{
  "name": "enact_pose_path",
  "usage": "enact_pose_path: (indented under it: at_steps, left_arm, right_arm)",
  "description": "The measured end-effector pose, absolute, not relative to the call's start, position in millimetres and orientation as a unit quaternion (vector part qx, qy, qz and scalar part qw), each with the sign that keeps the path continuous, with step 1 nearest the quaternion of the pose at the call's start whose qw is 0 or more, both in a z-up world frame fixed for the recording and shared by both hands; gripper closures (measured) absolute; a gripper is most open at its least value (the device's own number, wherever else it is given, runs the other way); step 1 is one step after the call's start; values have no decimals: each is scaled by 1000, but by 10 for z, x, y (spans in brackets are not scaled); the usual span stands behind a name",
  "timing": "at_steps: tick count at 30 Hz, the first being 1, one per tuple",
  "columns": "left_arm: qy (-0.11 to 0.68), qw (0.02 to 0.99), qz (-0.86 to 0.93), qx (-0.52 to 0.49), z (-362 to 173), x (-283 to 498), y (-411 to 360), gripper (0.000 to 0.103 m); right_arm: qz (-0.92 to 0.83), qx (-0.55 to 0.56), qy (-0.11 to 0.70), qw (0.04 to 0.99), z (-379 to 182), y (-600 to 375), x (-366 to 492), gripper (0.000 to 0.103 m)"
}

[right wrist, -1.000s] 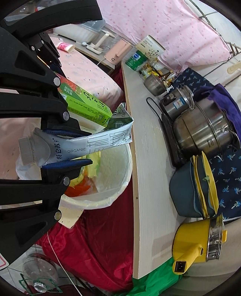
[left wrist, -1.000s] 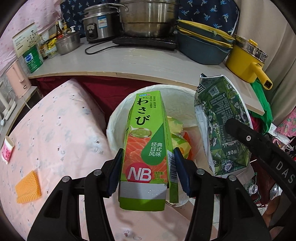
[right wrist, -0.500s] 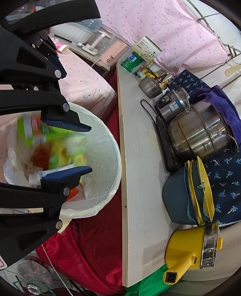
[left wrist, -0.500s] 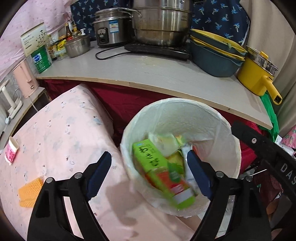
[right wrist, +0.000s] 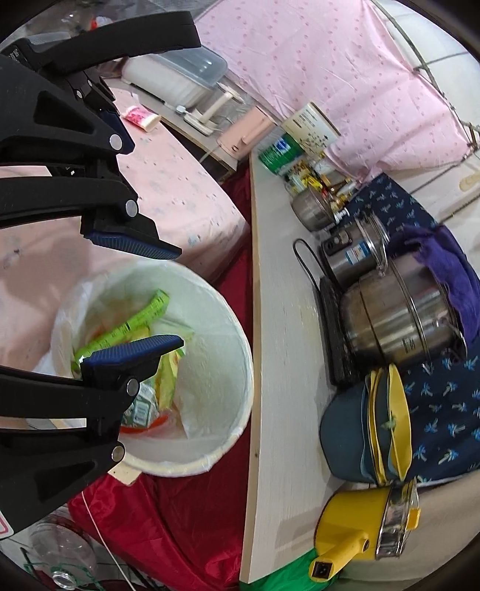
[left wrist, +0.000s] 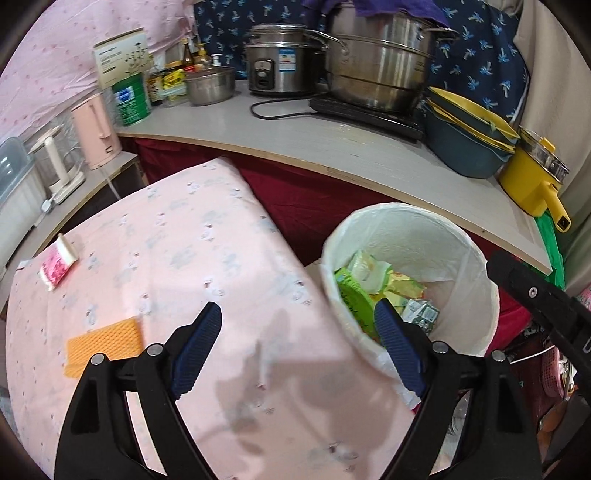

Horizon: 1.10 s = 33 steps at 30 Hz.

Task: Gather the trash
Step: 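Open both tools to drop the box and pouch into the bin, then move both tools back to the table toward the orange foam sleeve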

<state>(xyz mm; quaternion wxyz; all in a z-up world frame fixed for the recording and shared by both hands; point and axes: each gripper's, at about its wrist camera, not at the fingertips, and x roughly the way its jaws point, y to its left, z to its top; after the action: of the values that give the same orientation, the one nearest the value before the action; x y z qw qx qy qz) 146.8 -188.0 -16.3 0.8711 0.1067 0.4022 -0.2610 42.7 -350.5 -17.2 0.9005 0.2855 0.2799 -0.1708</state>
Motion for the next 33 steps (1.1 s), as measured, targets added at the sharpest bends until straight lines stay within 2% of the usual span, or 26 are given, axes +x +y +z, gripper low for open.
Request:
enact_pose_path:
  at_steps: [5,10,20,29,33]
  left_arm:
    - [400,882,-232,91,-123,1493,-1462,22]
    - [399,892,-202,70,-89,1537,-1012,17]
    - [399,906,-138,35,-106,1594,-159,17]
    - [414,907,-80,22,-277,1624,461,17]
    - [422,905,-60,14,-360,1643,693,17]
  right_arm:
    - [-144,271,291,906,-131,-3168,528,60]
    - [-118,255,300,912,-82,-2810,634,59]
    - [-62,223,329,916,-94,-2083,848,57]
    - [-26,204,354,912,-242,-1557,1032,46]
    - [-16,199,367,909,-323,-1398,1136,44]
